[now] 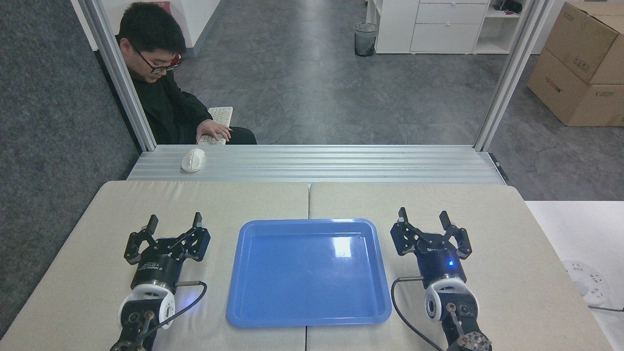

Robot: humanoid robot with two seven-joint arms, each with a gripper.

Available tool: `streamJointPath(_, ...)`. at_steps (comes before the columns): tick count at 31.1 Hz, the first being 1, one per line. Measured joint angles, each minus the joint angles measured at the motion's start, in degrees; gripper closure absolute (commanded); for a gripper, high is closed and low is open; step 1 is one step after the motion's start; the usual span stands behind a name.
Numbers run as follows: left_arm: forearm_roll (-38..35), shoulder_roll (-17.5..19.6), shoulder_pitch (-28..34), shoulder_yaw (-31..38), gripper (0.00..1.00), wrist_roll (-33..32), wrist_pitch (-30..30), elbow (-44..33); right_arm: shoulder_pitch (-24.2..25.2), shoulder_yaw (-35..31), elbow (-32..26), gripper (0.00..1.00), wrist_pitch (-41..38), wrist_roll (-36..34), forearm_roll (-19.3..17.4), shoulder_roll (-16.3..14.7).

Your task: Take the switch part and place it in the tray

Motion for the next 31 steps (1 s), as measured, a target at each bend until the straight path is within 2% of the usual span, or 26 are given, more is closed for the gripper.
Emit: streamJointPath(31, 0.0, 0.3, 0.0, 0.1, 0.0, 1.3, 0.0, 2.1, 0.0, 0.0, 0.0, 0.0, 0.0, 0.0, 0.0, 0.0)
